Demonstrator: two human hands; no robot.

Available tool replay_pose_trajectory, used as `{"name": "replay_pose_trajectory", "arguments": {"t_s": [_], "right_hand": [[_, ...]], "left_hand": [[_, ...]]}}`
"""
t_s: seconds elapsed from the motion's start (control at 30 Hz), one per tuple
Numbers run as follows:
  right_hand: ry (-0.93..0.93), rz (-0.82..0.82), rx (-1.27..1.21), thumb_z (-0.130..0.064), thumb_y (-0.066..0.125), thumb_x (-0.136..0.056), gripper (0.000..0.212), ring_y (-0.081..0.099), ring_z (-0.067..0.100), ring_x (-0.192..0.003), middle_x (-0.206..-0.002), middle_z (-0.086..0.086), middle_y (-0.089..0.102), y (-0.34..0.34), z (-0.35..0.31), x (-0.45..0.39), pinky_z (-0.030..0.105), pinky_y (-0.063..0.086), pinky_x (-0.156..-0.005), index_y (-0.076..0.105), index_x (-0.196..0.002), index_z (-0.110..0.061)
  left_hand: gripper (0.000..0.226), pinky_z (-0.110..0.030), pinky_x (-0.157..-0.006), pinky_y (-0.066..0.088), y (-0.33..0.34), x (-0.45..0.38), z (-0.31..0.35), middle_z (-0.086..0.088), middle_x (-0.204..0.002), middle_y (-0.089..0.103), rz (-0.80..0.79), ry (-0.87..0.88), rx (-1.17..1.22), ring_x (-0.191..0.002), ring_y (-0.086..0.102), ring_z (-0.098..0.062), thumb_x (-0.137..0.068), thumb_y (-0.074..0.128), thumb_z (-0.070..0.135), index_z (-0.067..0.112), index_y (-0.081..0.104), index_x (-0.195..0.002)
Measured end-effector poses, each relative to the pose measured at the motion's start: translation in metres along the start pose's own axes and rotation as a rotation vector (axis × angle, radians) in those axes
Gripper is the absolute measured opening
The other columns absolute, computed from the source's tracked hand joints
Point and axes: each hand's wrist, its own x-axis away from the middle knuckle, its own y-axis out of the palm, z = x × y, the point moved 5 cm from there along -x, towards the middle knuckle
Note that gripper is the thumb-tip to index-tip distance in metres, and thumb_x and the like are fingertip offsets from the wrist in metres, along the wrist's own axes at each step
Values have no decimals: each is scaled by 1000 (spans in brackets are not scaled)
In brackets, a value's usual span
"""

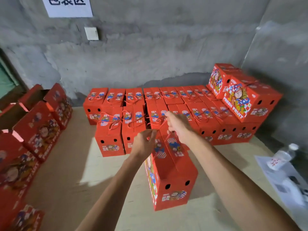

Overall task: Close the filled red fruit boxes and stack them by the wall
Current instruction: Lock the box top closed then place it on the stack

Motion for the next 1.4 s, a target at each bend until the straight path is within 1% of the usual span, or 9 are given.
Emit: {"name": "replay_pose_trajectory", "arguments": {"t_s": [0.07, 0.2, 0.33, 0.63, 0.77, 0.83, 0.97, 1.13, 1.4], "right_hand": [[-81, 56, -3, -26, 63, -92, 30, 38, 11, -32, -41, -7, 44, -20, -47, -15, 30, 47, -50, 60, -66, -14], [-183, 121, -18, -20, 58, -88, 26, 32, 13, -29, -38, -8, 39, -69, -138, -50, 20, 37, -40, 56, -63, -16], [-287, 144, -48, -15, 56, -84, 21, 28, 14, -31, -41, -5, 40, -124, -207, -103, 22, 40, -44, 60, -64, -13], [-343, 116, 92, -16, 53, -94, 24, 41, 13, -38, -44, -7, 49, -223, -248, -294, 28, 44, -51, 66, -75, -9], [-338, 132, 89, -16, 51, -96, 26, 41, 13, -39, -43, -7, 47, -265, -243, -395, 27, 40, -50, 65, -75, -11], [-351, 147, 106, -20, 51, -98, 27, 44, 15, -43, -46, -6, 48, -281, -242, -442, 27, 39, -51, 65, -77, -13], [-378, 174, 107, -24, 47, -100, 31, 50, 18, -51, -51, -6, 54, -311, -238, -529, 31, 40, -56, 69, -80, -14], [-375, 192, 116, -19, 47, -97, 31, 51, 16, -56, -60, -1, 59, -336, -216, -607, 31, 38, -59, 74, -90, -8], [-432, 267, 708, -29, 55, -99, 33, 65, 21, -66, -68, 0, 67, -329, -166, -616, 26, 39, -58, 72, -79, -9]], "left_hand": [[30, -13, -79, 51, 11, -15, 26, 11, -107, 73, -14, 28, 96, -95, 67, 4, -104, 56, 27, 18, 67, -131], [54, -43, -109, 50, 31, -56, 94, -2, -148, 55, -33, 100, 239, -134, 55, -19, -102, 61, 29, 22, 46, -153], [50, -43, -101, 54, 58, -127, 154, -3, -123, 69, 88, 186, 237, -114, 66, -20, -101, 63, 18, 16, 52, -149], [35, -51, -86, 60, 204, -284, 207, -13, -119, 73, 98, 27, 293, -103, 71, -35, -105, 48, 9, 11, 63, -136], [37, -42, -79, 63, 273, -343, 206, 7, -93, 70, 71, 10, 368, -76, 69, -8, -109, 39, 12, 13, 61, -139], [38, -29, -87, 60, 304, -371, 205, 9, -106, 70, 34, 13, 405, -89, 66, 6, -110, 43, 28, 19, 53, -146], [51, -44, -109, 50, 354, -438, 201, 2, -147, 56, -42, 18, 394, -134, 54, -18, -106, 54, 36, 25, 42, -154], [37, -37, -78, 54, 391, -527, 179, -7, -115, 71, 28, 37, 235, -104, 69, -35, -108, 44, 23, 24, 52, -145], [30, -42, -93, 56, 424, -558, 154, -7, -118, 71, 13, -57, 264, -107, 68, -28, -104, 52, 23, 12, 61, -130]]}}
